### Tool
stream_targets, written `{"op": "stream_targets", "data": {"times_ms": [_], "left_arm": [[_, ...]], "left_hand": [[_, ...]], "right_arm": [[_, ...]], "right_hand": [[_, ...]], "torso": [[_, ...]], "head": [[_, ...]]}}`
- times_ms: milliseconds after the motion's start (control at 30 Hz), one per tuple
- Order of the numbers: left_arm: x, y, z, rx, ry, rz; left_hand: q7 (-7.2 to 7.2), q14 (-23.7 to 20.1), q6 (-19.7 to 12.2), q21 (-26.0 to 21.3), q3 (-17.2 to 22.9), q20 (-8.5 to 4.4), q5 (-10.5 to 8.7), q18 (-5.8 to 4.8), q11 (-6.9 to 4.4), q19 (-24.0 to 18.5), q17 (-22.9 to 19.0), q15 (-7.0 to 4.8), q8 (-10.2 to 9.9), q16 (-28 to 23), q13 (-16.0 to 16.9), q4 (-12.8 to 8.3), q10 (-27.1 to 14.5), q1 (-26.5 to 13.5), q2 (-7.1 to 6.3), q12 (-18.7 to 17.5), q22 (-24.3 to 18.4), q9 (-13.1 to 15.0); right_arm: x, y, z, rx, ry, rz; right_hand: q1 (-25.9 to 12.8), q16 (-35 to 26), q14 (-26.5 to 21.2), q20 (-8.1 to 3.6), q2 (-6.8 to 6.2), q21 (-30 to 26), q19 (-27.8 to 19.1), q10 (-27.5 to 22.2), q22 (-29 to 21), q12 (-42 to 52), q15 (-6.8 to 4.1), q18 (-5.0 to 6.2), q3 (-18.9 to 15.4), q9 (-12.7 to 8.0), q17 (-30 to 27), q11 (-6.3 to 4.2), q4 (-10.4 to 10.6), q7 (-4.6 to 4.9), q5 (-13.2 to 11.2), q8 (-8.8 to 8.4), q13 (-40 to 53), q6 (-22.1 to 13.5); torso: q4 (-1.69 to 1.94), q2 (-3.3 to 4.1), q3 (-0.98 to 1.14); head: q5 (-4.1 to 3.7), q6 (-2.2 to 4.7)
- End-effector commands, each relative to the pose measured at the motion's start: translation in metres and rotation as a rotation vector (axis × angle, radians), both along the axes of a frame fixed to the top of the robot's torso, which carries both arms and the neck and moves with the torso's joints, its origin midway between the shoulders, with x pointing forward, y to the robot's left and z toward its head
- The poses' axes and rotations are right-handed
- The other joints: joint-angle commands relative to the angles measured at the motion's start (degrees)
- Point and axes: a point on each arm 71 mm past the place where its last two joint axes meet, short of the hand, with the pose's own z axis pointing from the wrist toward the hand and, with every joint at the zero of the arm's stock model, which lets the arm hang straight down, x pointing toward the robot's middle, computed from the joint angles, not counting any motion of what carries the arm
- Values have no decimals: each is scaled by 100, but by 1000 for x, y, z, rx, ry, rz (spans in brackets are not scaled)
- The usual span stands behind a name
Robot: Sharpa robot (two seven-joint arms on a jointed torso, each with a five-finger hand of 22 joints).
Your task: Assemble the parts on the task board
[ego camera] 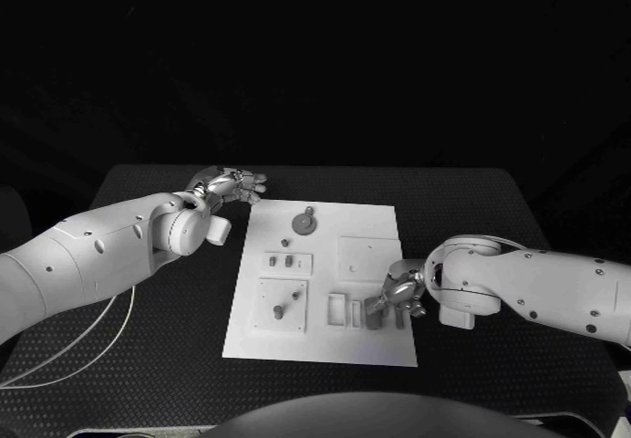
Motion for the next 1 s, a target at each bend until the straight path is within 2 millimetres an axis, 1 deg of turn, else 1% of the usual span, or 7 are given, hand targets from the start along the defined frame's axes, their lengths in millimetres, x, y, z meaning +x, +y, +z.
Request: {"op": "stream_targets", "data": {"times_ms": [33, 200, 300, 467, 667, 867, 1000], "left_arm": [[0, -3, 1, -14, 0, -16], [-1, -3, 1, -14, 1, -17], [0, -3, 1, -13, 0, -15], [-1, -3, 1, -13, 1, -16], [-1, -3, 1, -13, 2, -16], [-1, -3, 1, -13, 3, -16], [-1, -3, 1, -14, 3, -17]], "left_hand": [[-2, -10, -25, -40, -6, 36, -2, 59, 9, 9, 6, 45, 34, -34, -8, 23, -25, -36, 4, -20, 9, -6], [-3, -13, -26, -41, -7, 37, -2, 59, 11, 8, 8, 47, 35, -38, -9, 23, -29, -37, 5, -22, 11, -6], [-3, -14, -27, -43, -8, 37, -3, 59, 12, 6, 10, 47, 35, -41, -10, 23, -30, -38, 4, -23, 12, -7], [-3, -15, -27, -44, -9, 38, -4, 59, 12, 5, 12, 48, 35, -43, -10, 23, -32, -39, 3, -24, 13, -7], [-2, -16, -28, -46, -10, 39, -4, 59, 13, 4, 14, 49, 35, -47, -11, 25, -33, -42, 4, -25, 15, -8], [-2, -16, -29, -46, -11, 40, -5, 59, 14, 3, 15, 49, 35, -48, -12, 26, -34, -43, 4, -26, 16, -9], [-1, -17, -30, -47, -12, 40, -5, 59, 15, 3, 18, 50, 35, -50, -12, 27, -35, -46, 3, -27, 17, -9]], "right_arm": [[-8, 6, -11, -34, 13, 40], [-10, 12, -15, -44, 9, 57], [-12, 14, -17, -46, 11, 62], [-13, 16, -19, -48, 6, 65], [-16, 21, -19, -17, 23, 62], [-18, 25, -19, 4, 38, 51], [-18, 26, -19, 3, 29, 47]], "right_hand": [[51, -28, 22, -94, -49, 17, 62, -367, 28, -21, -67, 368, 0, -244, -9, -227, -77, -64, -9, -66, -5, 348], [98, -28, 20, -86, -102, 22, 61, -369, 22, -20, -65, 368, -9, -239, -11, -225, -175, -62, -9, -76, -6, 350], [183, -26, 22, -81, -95, 27, 65, -365, 16, -17, -65, 368, -3, -232, -14, -225, -288, -63, -9, -80, -7, 360], [265, -26, 23, -73, -50, 29, 65, -362, 7, -19, -64, 368, 9, -225, -18, -225, -403, -63, -9, -89, -11, 367], [166, -37, 14, -51, -61, 20, 56, -370, -7, -31, -56, 368, -25, -225, -27, -217, -379, -55, -10, -106, -20, 362], [77, -42, 12, -38, -68, 14, 55, -370, -18, -37, -53, 368, -27, -223, -32, -216, -324, -54, -9, -114, -26, 369], [84, -42, 14, -39, -62, 14, 56, -367, -22, -38, -56, 368, -3, -222, -34, -219, -329, -58, -9, -119, -28, 373]], "torso": [[12, -2, -6], [8, -3, -10], [21, -6, -12], [20, -8, -15], [13, -4, -17], [11, -1, -11], [9, -2, -13]], "head": [[-19, -7], [-6, -13], [-9, -8], [-14, -7], [0, 1], [15, -13], [20, -10]]}}
